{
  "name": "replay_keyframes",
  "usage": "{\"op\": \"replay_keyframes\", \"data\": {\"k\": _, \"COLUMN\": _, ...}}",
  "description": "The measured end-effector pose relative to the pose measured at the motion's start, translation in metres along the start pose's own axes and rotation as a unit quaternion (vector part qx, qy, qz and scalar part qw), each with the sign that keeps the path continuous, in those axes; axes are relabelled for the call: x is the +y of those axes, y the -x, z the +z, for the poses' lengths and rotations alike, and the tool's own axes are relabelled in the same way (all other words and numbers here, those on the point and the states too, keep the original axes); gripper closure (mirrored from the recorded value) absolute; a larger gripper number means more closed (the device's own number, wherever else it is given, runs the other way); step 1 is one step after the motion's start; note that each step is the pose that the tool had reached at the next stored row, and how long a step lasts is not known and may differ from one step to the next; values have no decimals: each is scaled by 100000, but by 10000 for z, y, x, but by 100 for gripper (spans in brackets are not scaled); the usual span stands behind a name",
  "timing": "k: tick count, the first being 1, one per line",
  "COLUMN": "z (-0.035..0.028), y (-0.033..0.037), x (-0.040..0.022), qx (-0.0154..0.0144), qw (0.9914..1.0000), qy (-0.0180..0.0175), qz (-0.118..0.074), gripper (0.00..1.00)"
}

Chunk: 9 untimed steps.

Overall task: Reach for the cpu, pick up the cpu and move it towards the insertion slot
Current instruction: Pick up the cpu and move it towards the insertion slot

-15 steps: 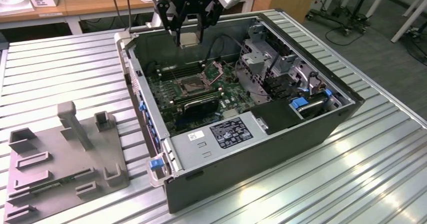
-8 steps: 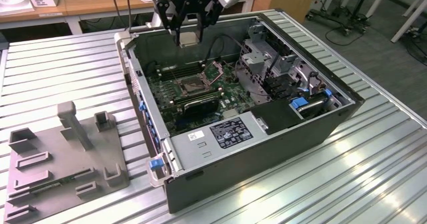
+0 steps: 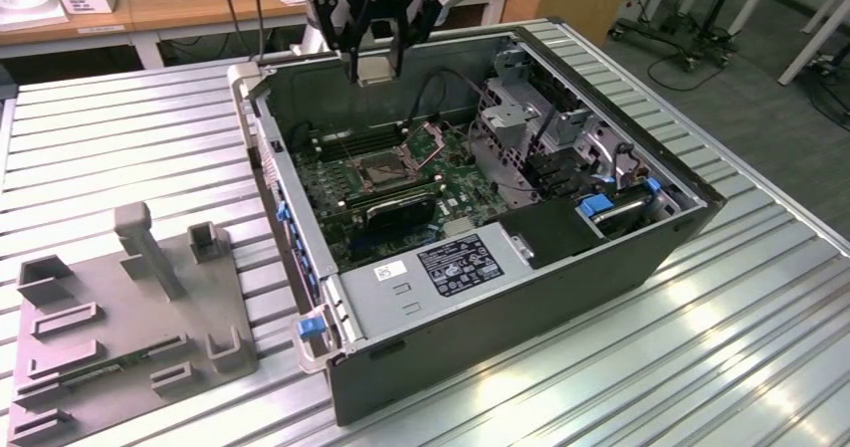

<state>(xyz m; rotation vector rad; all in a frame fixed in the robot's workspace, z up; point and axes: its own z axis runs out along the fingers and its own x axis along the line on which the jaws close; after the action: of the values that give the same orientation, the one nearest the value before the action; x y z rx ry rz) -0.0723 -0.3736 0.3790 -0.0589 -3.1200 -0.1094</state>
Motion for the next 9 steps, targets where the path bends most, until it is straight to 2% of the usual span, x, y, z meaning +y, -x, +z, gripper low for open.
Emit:
{"op": "replay_keyframes", "data": {"k": 5, "z": 4, "y": 65, "x": 79, "qx": 2, "qw": 100000, "qy": -8, "qz": -4, "gripper": 45}}
{"op": "replay_keyframes", "data": {"k": 9, "z": 5, "y": 95, "x": 97, "qx": 1, "qw": 100000, "qy": -4, "qz": -4, "gripper": 45}}
